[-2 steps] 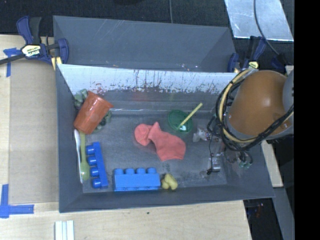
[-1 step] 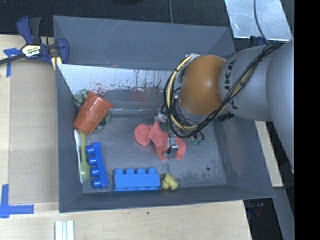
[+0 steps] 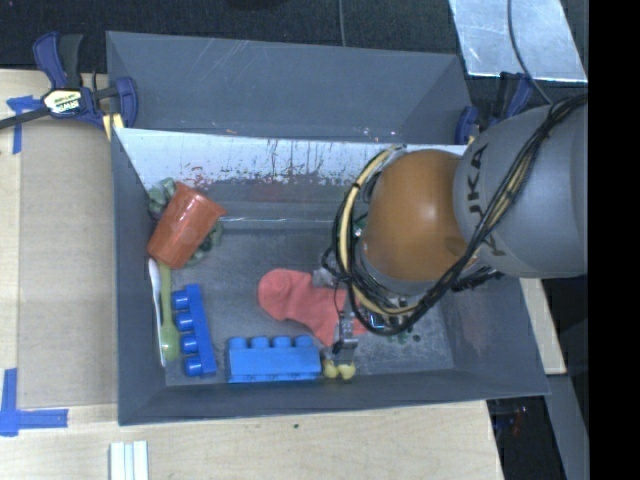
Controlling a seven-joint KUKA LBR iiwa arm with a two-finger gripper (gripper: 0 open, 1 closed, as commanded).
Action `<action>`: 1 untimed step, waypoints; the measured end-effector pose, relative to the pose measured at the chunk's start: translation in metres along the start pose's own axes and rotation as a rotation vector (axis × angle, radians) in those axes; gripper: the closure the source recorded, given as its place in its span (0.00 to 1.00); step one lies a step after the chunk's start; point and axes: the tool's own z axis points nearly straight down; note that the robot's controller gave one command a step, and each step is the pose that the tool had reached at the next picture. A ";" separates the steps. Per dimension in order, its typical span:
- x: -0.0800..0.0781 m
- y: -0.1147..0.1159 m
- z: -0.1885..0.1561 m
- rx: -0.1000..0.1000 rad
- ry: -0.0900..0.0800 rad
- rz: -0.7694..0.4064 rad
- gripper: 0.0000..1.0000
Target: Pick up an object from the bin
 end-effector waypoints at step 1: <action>-0.038 0.004 0.016 -0.005 -0.005 0.129 0.00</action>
Offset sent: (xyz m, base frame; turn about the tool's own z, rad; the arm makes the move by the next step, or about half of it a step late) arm -0.0106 0.0375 -0.0577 0.0146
